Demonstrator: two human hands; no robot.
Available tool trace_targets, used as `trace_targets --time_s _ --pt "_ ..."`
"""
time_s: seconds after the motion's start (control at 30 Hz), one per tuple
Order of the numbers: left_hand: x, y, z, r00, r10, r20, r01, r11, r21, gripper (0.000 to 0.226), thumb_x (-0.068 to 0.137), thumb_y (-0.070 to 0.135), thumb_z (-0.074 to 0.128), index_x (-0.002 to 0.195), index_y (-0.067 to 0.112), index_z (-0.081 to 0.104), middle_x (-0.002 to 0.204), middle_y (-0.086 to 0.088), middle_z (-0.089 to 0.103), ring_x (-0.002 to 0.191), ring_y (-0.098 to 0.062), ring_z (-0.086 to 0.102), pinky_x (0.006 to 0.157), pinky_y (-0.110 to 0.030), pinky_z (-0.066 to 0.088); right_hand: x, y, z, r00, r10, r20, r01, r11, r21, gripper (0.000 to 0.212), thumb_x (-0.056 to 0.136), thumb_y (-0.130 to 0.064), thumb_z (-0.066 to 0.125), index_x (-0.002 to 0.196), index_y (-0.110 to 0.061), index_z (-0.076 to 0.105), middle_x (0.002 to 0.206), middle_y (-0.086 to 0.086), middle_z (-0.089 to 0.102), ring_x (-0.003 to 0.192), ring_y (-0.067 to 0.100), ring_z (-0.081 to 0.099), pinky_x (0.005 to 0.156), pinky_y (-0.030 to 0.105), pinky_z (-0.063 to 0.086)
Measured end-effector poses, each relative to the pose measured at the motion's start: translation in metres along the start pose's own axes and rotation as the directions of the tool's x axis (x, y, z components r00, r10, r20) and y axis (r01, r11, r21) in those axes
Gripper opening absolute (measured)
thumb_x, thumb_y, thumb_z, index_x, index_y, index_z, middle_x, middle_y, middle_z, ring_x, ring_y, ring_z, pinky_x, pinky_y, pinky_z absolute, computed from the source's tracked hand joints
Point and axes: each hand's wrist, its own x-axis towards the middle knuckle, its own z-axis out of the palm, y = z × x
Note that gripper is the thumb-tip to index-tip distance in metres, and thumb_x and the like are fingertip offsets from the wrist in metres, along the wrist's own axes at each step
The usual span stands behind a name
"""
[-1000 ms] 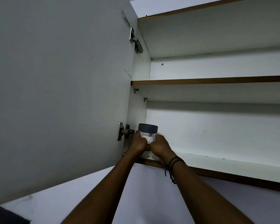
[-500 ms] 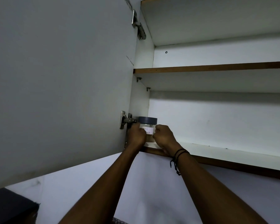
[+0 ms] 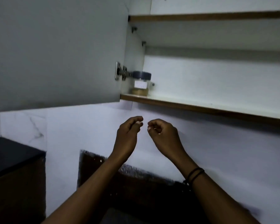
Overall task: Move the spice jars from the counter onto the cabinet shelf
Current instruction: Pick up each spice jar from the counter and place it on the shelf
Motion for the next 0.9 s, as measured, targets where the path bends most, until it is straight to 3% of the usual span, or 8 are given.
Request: trace_targets --time_s 0.1,0.23,0.37,0.47,0.53,0.63,0.77,0.9 --pt "-0.064 -0.037 -0.003 0.994 -0.101 0.046 0.104 0.993 -0.060 0.024 0.098 0.022 0.050 0.106 0.027 0.073 0.111 0.002 0.075 0.108 -0.014 0.070 0.098 -0.035 0.052 -0.067 0.022 0.018 0.993 0.079 0.083 -0.080 0.997 0.010 0.011 0.090 -0.022 0.063 0.098 -0.024 0.071 0.093 -0.016 0.071 0.082 -0.003 0.063 0.070 0.004 0.042" --pt "-0.158 -0.094 -0.005 0.952 -0.275 0.137 0.272 0.962 0.036 0.029 0.104 0.013 0.045 0.110 0.014 0.074 0.109 -0.004 0.075 0.108 -0.015 0.069 0.095 -0.030 0.052 -0.174 0.055 0.056 0.965 0.194 0.178 -0.203 0.979 0.034 0.014 0.085 -0.019 0.063 0.096 -0.026 0.069 0.089 -0.015 0.069 0.081 -0.003 0.063 0.068 0.005 0.044" --pt "-0.244 -0.133 -0.014 0.902 -0.356 0.243 0.333 0.934 0.133 0.032 0.106 0.015 0.041 0.109 0.031 0.068 0.102 0.018 0.071 0.101 0.009 0.066 0.084 -0.008 0.049 -0.270 0.082 0.094 0.890 0.319 0.326 -0.321 0.946 -0.049 0.024 0.090 -0.024 0.058 0.113 -0.029 0.063 0.103 -0.017 0.061 0.093 -0.003 0.059 0.079 0.007 0.047" --pt "-0.298 -0.161 -0.022 0.845 -0.444 0.299 0.389 0.893 0.227 0.032 0.106 0.016 0.041 0.104 0.027 0.071 0.099 0.006 0.073 0.098 -0.003 0.070 0.086 -0.023 0.055 -0.330 0.093 0.108 0.853 0.382 0.355 -0.400 0.916 -0.025 0.025 0.091 -0.022 0.058 0.115 -0.030 0.061 0.097 -0.026 0.056 0.091 -0.012 0.057 0.079 0.007 0.047" --pt "-0.327 -0.176 -0.028 0.830 -0.470 0.301 0.403 0.877 0.261 0.033 0.106 0.022 0.042 0.100 0.016 0.073 0.095 -0.002 0.074 0.093 -0.015 0.071 0.083 -0.034 0.058 -0.362 0.096 0.114 0.810 0.433 0.396 -0.461 0.887 -0.027 0.023 0.092 -0.025 0.055 0.115 -0.027 0.061 0.102 -0.020 0.060 0.097 -0.005 0.058 0.086 0.018 0.052" --pt "-0.363 -0.191 -0.039 0.814 -0.465 0.347 0.359 0.873 0.329 0.036 0.105 0.033 0.040 0.100 0.019 0.073 0.094 0.003 0.074 0.089 -0.012 0.071 0.079 -0.025 0.056 -0.399 0.099 0.120 0.724 0.502 0.472 -0.496 0.855 -0.148 0.033 0.091 -0.030 0.052 0.122 -0.021 0.059 0.119 0.001 0.061 0.111 0.018 0.058 0.097 0.039 0.049" --pt "-0.405 -0.205 -0.055 0.759 -0.538 0.367 0.385 0.825 0.413 0.036 0.102 0.039 0.040 0.090 0.025 0.071 0.088 0.008 0.074 0.083 -0.007 0.070 0.075 -0.018 0.052 -0.442 0.095 0.123 0.681 0.500 0.536 -0.432 0.864 -0.258 0.038 0.088 -0.032 0.057 0.123 -0.018 0.057 0.121 0.006 0.058 0.114 0.024 0.056 0.102 0.038 0.042" --pt "-0.431 -0.220 -0.063 0.660 -0.689 0.300 0.580 0.721 0.379 0.026 0.102 0.018 0.051 0.097 0.017 0.077 0.098 -0.002 0.077 0.094 -0.017 0.071 0.089 -0.034 0.054 -0.471 0.092 0.124 0.561 0.453 0.693 -0.416 0.878 -0.236 0.077 0.083 -0.049 0.063 0.147 -0.017 0.034 0.144 0.005 0.045 0.133 0.021 0.044 0.111 0.037 0.035"
